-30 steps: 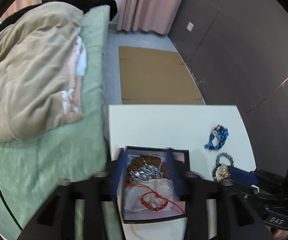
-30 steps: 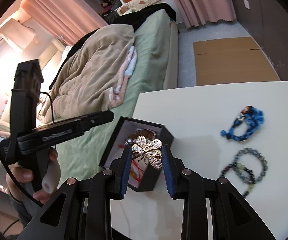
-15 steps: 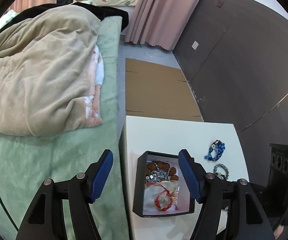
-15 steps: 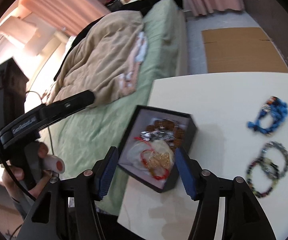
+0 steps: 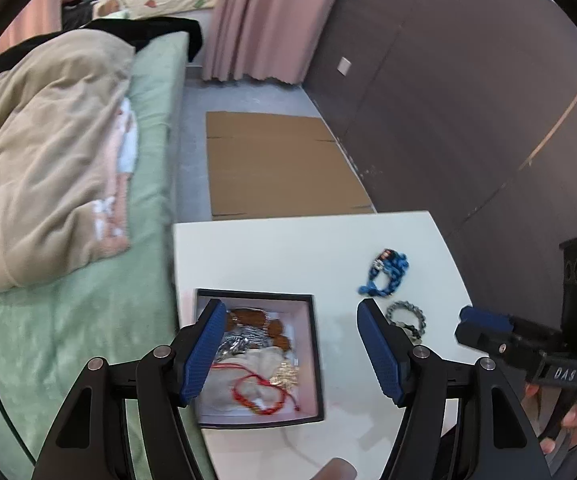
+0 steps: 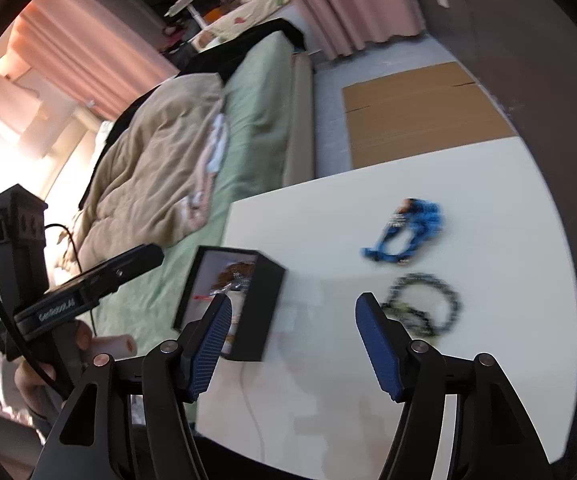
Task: Organize jewelry
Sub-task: 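Move both grippers to the two beaded bracelets on the table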
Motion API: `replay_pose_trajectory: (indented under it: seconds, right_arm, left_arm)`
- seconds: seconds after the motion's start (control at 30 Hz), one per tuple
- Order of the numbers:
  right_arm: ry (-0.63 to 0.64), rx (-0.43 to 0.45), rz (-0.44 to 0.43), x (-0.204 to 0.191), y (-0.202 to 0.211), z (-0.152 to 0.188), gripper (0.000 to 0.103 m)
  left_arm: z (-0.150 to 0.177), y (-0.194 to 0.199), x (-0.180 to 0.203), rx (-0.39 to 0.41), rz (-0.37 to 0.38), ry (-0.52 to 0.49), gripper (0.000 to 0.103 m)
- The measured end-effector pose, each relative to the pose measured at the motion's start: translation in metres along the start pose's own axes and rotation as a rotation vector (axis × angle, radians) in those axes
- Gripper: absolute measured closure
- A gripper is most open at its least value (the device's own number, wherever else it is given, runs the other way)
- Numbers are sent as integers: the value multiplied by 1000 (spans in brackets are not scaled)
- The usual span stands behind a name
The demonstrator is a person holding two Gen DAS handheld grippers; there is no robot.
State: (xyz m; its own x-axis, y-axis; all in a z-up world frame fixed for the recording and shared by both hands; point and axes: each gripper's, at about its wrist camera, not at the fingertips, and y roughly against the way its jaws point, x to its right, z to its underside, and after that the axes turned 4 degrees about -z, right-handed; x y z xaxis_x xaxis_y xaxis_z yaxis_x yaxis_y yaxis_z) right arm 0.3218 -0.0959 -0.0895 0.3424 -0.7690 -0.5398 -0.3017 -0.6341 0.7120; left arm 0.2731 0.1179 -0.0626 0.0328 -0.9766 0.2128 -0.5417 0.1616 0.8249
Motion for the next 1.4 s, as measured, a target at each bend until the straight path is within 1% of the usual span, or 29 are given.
replay_pose_trajectory:
  seconds: [0.33,0.43,0.53,0.6,0.63,0.7,0.77,0.87,0.97,1.03,1.1,1.2,1.3,1.4]
  right_arm:
    - [-87,17,51,55,25,3,37]
    - [-106,16,59,70,30,4,36]
    - [-129,7,72,86,34,7,36]
    - [-152,-6,92,99,37,10,36]
    - [-152,-6,92,99,37,10,36]
    - [-165,-9,105,108,39,12,36]
    - [-175,-5,116,116,42,13,36]
    - [-189,3,140,127,46,14,36]
    - [-198,7,142,134,47,14,36]
    - [-204,6,143,138,47,14,36]
    - [-204,0,144,140,45,14,36]
    - [-204,-8,144,142,43,14,36]
    - [-200,-19,141,142,41,13,36]
    - [-197,-21,140,141,40,13,36]
  left_arm:
    - [3,-31,51,-62,11,-81,34]
    - [6,-44,65,-98,15,-99,34]
    - [11,-58,77,-126,1,-118,35]
    - [14,-66,85,-147,3,-137,42]
    - [16,-70,89,-156,3,-146,44]
    - [19,-78,98,-172,-1,-164,52]
    - [23,-88,107,-191,-7,-185,56]
    - [28,-100,118,-217,-19,-215,65]
    - [33,-115,127,-244,-33,-233,73]
    - [36,-124,131,-260,-48,-245,75]
    - [38,-131,133,-272,-62,-254,81]
    - [41,-141,135,-291,-65,-259,82]
    - [42,-150,138,-303,-86,-272,82]
    - [43,-151,144,-288,-105,-297,82]
